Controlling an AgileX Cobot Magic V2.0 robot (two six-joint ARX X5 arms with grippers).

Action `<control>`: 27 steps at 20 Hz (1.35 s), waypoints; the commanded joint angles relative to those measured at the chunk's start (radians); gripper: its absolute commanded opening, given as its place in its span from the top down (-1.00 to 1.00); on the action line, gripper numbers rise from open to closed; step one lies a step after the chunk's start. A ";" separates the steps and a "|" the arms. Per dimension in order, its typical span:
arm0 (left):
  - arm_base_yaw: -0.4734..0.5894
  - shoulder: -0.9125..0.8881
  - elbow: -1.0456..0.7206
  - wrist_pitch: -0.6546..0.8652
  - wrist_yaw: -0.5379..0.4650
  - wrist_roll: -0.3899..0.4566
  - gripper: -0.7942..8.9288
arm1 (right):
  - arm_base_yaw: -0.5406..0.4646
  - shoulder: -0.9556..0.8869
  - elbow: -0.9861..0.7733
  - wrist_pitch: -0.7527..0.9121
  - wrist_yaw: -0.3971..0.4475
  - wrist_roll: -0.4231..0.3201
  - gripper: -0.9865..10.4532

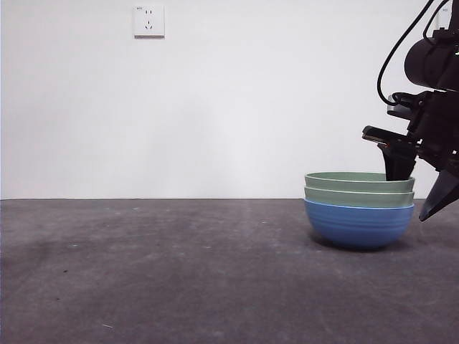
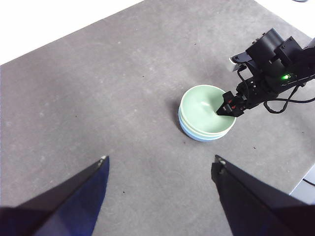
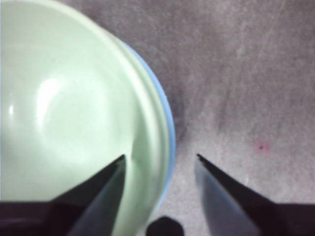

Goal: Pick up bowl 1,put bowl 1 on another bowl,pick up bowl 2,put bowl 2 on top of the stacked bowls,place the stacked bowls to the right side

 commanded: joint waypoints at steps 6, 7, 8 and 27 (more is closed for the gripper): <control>-0.004 -0.003 0.001 -0.050 0.000 -0.003 0.12 | 0.001 -0.093 -0.011 0.003 -0.002 -0.011 0.37; -0.004 -0.003 0.001 -0.050 0.000 -0.003 0.12 | 0.001 -0.129 -0.011 -0.009 -0.002 -0.012 0.37; -0.004 -0.003 0.001 -0.050 0.000 -0.002 0.12 | 0.001 -0.168 -0.011 -0.028 -0.002 -0.012 0.37; -0.004 -0.003 0.001 -0.050 0.001 0.013 0.32 | 0.201 -0.781 -0.011 -0.586 -0.014 -0.077 0.60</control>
